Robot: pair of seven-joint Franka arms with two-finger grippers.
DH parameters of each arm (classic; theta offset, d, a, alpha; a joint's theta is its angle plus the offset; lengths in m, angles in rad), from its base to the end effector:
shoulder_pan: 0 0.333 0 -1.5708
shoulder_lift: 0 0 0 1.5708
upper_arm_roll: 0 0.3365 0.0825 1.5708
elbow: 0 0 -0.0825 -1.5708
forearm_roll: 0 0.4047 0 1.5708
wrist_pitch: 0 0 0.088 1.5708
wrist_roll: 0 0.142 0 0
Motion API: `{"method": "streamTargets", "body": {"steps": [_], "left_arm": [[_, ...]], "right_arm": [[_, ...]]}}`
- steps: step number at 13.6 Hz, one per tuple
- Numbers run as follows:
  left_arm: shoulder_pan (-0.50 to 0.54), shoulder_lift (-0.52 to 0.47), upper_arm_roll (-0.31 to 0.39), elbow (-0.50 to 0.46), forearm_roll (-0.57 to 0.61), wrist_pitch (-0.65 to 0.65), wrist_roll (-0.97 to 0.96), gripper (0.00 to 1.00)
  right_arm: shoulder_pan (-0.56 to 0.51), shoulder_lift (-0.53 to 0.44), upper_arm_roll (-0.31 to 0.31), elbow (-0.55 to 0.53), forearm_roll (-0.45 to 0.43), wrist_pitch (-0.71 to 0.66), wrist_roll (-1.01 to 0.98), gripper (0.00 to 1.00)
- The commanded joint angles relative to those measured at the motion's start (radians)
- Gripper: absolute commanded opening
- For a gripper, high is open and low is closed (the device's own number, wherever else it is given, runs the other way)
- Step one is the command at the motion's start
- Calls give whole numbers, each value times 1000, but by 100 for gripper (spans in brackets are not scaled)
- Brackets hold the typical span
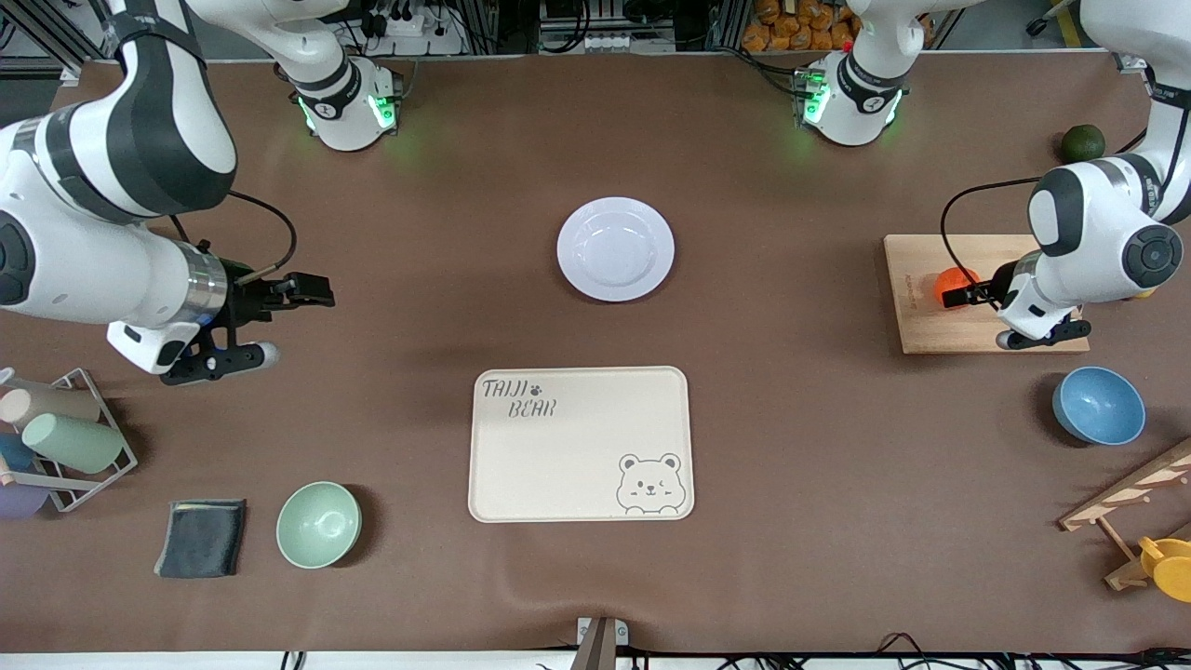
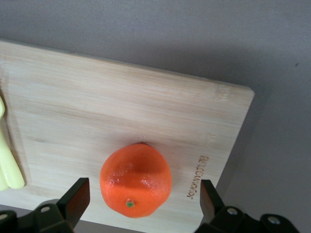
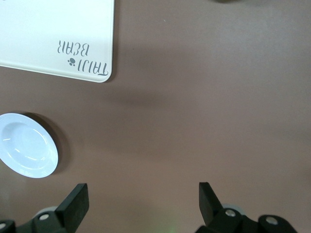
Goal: Place orange and plate with both arms
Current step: 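Lower the left gripper over the orange and close on it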
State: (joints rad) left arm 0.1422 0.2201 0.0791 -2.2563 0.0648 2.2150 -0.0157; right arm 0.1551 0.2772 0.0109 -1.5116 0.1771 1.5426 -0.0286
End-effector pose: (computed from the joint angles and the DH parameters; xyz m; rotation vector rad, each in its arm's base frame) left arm 0.5035 0.1184 0.2165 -3.0634 -0.2944 0.4120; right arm 0.6228 0.1295 0.4702 -2.9432 -0.2620 0.3831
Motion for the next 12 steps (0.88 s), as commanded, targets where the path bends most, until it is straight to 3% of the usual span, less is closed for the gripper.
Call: {"method": "streamTargets", "body": {"steps": [1,6,12], "left_arm": [[30,10,-5,-3,26,18,0,100],[36,30,-5,-12,27,18,-6,100],[36,48,-7,-17,27,20,-7,100]], "right_arm": [[4,7,-8,-2,16,45,-4,100],[21,43,-8,-7,21,116,-4,100],[35,50,-8,-7,19,108,-5,100]]}}
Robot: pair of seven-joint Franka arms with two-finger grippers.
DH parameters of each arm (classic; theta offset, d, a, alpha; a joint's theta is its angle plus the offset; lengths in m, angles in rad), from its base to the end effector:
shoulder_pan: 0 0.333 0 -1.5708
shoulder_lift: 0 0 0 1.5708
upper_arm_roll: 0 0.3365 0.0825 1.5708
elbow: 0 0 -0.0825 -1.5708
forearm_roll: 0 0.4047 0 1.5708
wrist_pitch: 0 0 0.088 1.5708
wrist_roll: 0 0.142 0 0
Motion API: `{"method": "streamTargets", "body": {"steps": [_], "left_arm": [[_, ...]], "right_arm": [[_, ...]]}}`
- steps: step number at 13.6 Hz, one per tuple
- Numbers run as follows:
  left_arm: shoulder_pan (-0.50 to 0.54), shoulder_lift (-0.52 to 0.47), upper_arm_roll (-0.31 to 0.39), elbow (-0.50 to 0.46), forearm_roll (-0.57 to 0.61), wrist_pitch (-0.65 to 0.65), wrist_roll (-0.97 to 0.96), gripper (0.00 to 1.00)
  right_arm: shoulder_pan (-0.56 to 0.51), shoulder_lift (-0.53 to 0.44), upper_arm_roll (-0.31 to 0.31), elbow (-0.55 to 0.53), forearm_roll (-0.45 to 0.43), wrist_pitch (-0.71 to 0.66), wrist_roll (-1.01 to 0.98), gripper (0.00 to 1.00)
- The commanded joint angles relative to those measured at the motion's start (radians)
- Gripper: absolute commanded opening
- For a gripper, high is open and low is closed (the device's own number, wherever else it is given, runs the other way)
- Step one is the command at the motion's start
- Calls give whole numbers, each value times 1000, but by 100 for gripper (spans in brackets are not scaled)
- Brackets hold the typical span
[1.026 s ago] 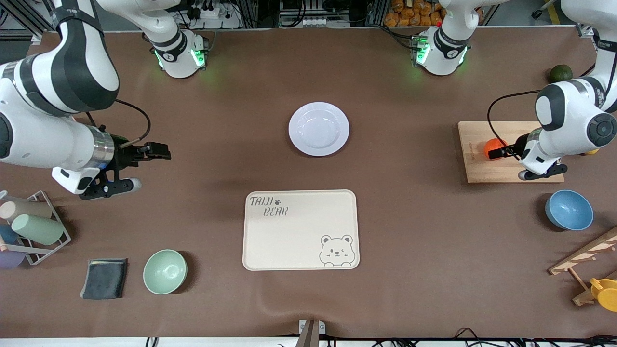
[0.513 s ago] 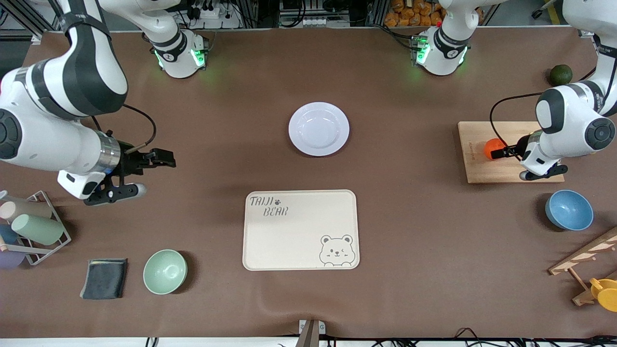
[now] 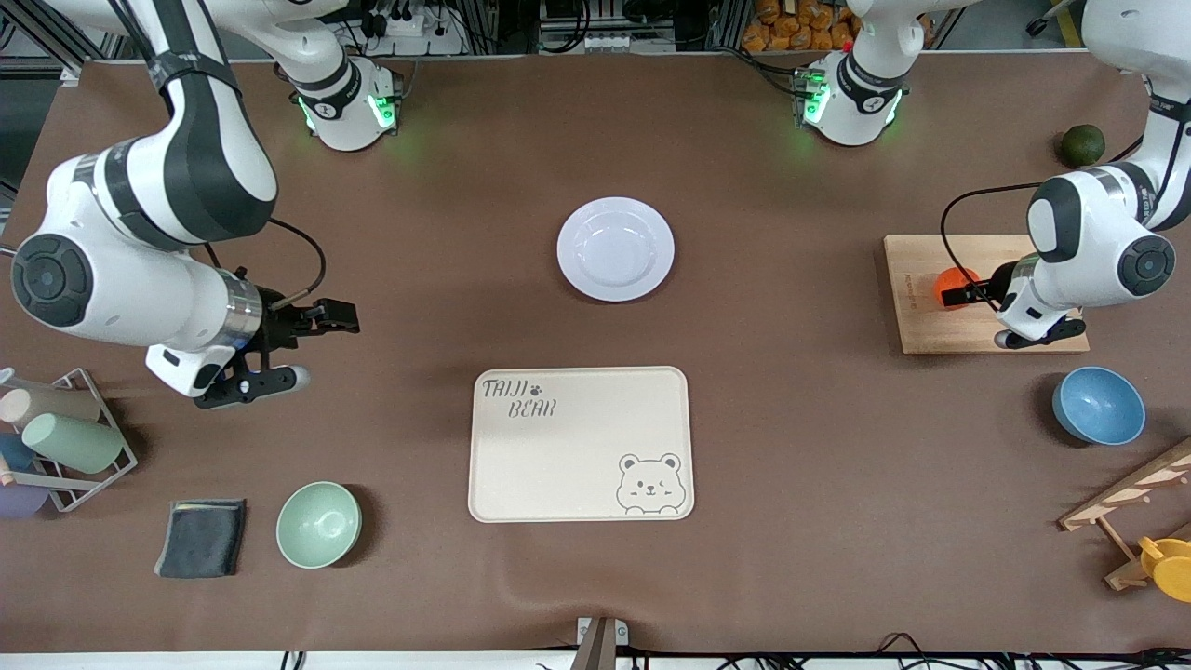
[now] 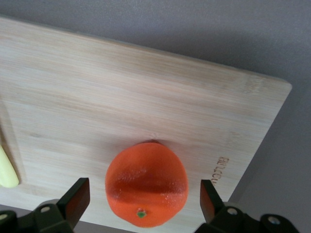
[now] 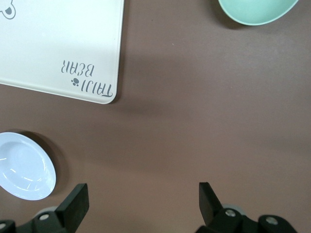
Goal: Place orange and plate with both arms
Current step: 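Lower the left gripper over the orange and close on it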
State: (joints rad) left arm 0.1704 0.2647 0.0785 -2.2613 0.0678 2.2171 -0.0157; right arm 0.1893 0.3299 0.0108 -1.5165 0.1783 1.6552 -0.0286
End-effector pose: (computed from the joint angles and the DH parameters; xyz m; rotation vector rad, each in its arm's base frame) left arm 0.4925 0.1310 0.1920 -3.0537 -0.3308 0.4867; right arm 0.6412 0.1535 0.4399 -2.9496 -0.2904 0.3060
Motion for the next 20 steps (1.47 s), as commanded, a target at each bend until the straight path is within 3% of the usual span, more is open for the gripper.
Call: {"method": "streamTargets", "body": {"steps": [1,10,17,20], "left_arm": [[9,10,-6,-12,24,18,-7,100],[9,36,-6,-14,24,24,-1,100],[11,57,-6,-14,24,46,5,63],[9,48,-6,-3,23,38,8,41]], "right_arm": [[-2,-8,-8,-4,16,-12,-5,100],[-24,-14,-12,-5,15,-107,-7,100],[-27,-12,-12,-5,15,-106,-7,100],[-31,-14,-12,-5,15,-104,-7,100]]}}
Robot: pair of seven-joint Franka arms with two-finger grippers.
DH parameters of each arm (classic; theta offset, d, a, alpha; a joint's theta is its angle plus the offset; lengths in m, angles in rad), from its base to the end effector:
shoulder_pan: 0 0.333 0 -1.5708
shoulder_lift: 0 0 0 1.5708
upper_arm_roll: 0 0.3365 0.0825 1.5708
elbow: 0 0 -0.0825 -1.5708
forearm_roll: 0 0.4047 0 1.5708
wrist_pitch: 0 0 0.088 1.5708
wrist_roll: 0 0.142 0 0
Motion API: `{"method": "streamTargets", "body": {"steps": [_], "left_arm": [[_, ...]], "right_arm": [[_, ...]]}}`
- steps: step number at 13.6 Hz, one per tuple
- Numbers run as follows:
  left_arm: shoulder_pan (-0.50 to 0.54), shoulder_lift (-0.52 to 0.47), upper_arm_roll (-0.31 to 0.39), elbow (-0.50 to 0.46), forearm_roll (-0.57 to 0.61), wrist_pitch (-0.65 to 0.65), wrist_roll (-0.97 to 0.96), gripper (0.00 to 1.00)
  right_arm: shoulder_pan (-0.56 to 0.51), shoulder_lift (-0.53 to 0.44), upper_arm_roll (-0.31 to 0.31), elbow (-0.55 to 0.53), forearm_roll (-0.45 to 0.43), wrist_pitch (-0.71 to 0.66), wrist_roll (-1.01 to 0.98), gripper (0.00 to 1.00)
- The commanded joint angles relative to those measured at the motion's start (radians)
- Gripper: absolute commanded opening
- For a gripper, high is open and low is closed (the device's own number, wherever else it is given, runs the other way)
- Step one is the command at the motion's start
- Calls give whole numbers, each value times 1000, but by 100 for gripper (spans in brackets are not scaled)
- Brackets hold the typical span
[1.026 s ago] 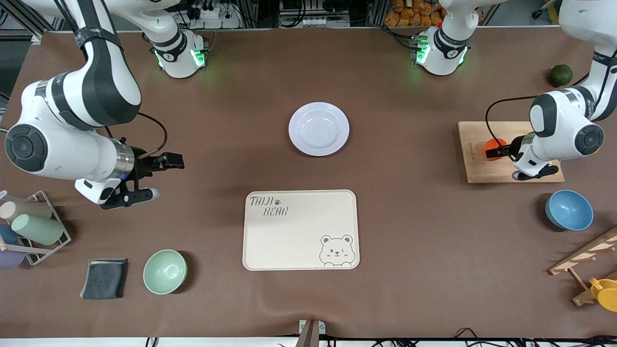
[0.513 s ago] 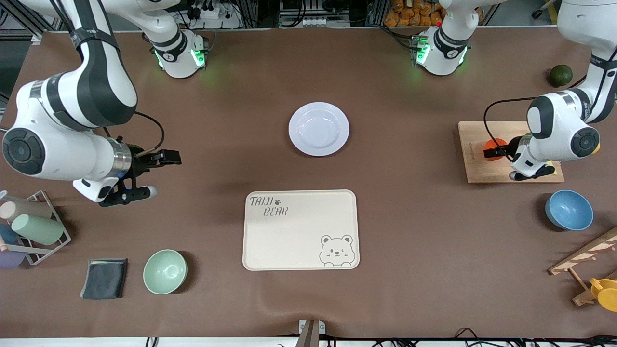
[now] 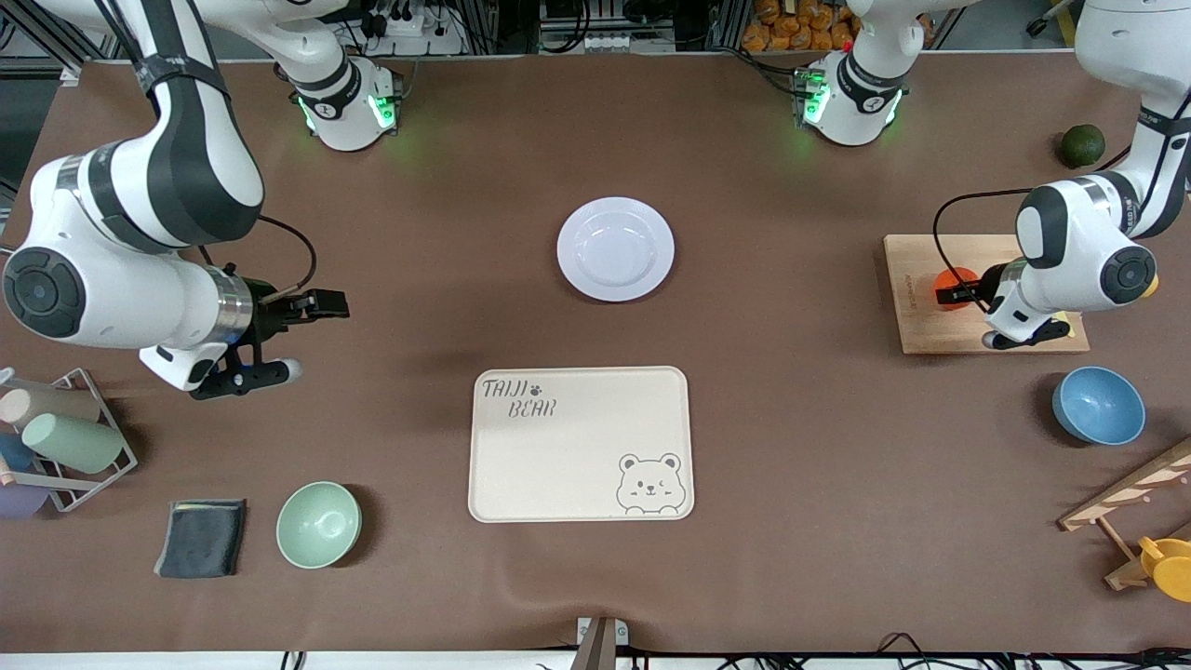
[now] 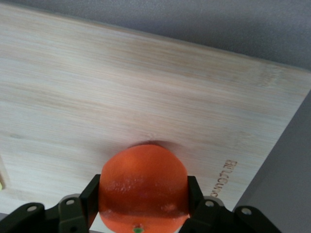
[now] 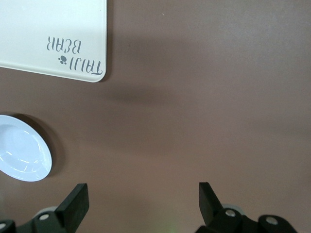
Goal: Place orange and plate with both arms
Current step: 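Lower the left gripper over the orange and close on it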
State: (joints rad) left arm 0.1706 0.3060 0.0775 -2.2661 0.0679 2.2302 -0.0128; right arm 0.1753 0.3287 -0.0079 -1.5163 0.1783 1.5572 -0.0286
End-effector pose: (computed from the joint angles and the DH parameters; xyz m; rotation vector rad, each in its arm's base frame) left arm 0.4864 0.1294 0.1700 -3.0488 -0.3220 0.5376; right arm 0.6300 0.1328 0.4357 -2.9434 -0.2546 0.4451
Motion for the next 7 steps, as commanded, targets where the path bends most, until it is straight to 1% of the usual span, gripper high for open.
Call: {"method": "streamTargets", "body": {"steps": [1,2,4,7], "left_arm": [[9,4,-7,13,23,16,2,40],[9,-1,-7,35,20,-9,5,39],[6,-2,-12,133,-8,-133,8,39],[-2,-2,-65,305,-82,-311,14,38]], "right_arm": [[-22,-11,6,-4,15,-6,-7,100],[-23,-11,6,-4,15,-5,-7,100],[-29,-11,6,-2,16,-2,-7,100],[-30,-11,6,1,15,1,-7,100]]}}
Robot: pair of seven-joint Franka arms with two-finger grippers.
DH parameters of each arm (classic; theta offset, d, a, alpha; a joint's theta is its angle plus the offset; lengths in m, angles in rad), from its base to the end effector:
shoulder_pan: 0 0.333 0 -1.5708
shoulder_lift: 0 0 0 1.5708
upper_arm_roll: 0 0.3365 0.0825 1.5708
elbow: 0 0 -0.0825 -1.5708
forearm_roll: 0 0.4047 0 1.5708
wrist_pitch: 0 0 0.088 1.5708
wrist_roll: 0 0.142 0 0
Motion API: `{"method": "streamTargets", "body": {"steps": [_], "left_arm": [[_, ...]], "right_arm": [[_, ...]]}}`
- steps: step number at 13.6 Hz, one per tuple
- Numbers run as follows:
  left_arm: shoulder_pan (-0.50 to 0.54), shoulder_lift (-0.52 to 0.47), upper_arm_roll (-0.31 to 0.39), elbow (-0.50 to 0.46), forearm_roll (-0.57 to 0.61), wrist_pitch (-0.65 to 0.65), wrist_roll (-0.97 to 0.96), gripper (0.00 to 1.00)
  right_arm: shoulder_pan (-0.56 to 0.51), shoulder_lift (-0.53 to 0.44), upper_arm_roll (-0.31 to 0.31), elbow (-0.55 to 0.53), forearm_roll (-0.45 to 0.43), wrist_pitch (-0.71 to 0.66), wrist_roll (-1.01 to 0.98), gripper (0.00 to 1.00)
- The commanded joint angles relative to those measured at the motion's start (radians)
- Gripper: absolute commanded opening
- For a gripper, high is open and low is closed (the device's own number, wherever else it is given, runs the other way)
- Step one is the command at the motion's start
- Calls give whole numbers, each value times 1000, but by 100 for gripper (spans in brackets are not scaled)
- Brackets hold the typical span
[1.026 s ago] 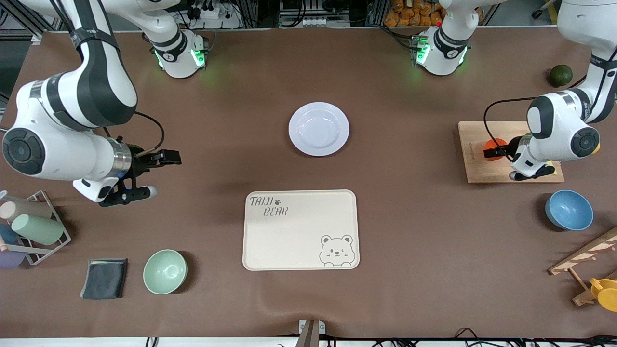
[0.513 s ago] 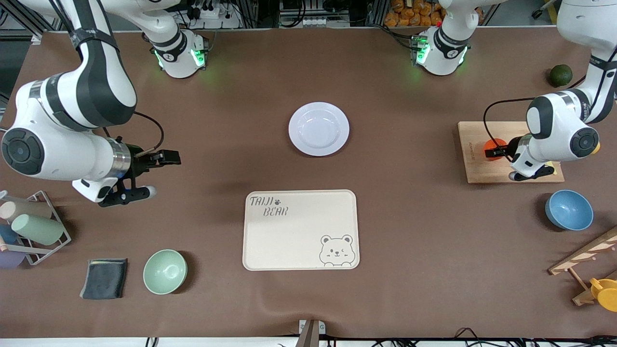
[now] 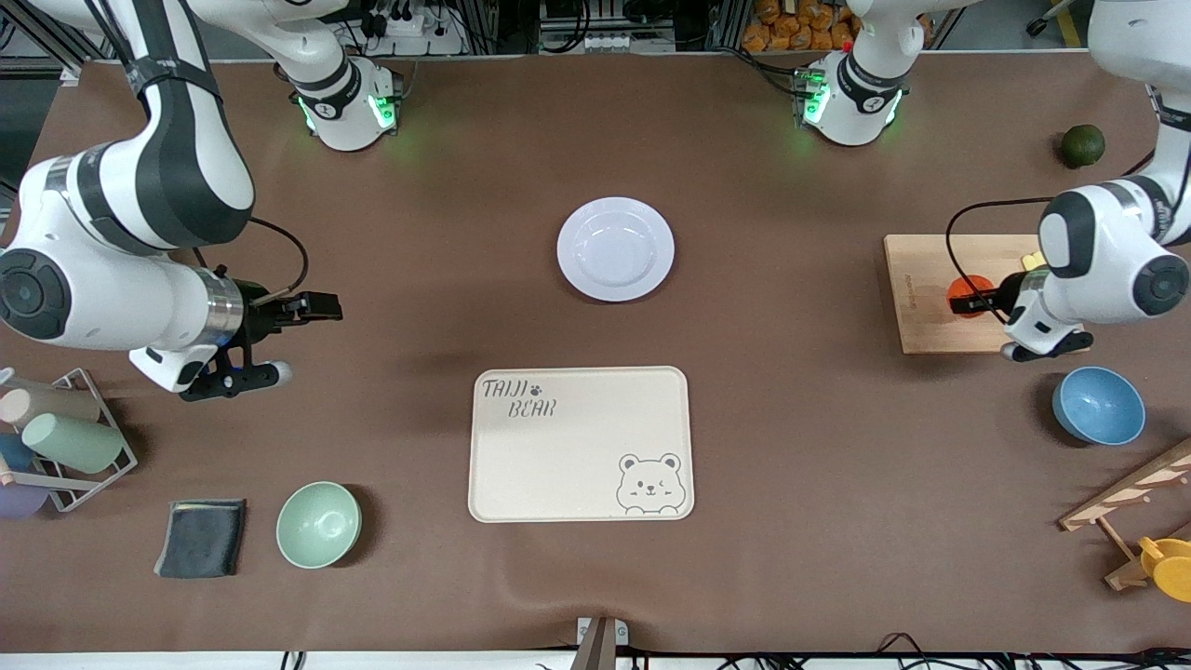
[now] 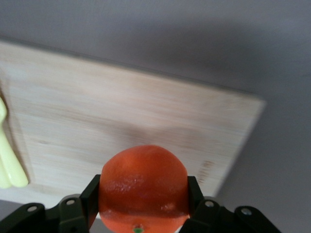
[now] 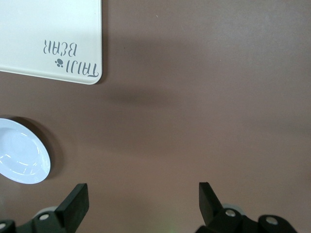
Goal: Place orange and plate with both arms
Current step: 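Lift the orange with the left gripper and carry it to the plate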
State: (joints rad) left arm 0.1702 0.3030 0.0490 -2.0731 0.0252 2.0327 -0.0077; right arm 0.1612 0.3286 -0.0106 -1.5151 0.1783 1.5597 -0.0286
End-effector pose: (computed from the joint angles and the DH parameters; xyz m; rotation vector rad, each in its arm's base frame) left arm 0.5404 0.1229 0.2318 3.0765 0.3274 -0.5389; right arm 0.6327 0.1224 0.4364 -2.9447 -0.2297 0.4372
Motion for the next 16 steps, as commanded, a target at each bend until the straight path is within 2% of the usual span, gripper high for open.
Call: {"method": "streamTargets", "body": {"steps": [1,5,10,12,16], "left_arm": [[-3,1,-61,160,-44,-156,8,38],[-3,-4,-210,287,-97,-281,-44,39],[-27,11,-420,323,-125,-278,-308,40],[-105,31,-445,333,-128,-247,-434,40],[-263,108,-443,402,-214,-181,-596,40]], "right_arm": [[-15,-11,9,-2,15,-1,-5,100],[-17,-11,9,-5,13,-1,-7,100],[-34,-13,9,-26,13,-1,-25,100],[-46,-16,11,-43,18,2,-31,100],[-46,-46,12,-109,20,46,-33,100]]}}
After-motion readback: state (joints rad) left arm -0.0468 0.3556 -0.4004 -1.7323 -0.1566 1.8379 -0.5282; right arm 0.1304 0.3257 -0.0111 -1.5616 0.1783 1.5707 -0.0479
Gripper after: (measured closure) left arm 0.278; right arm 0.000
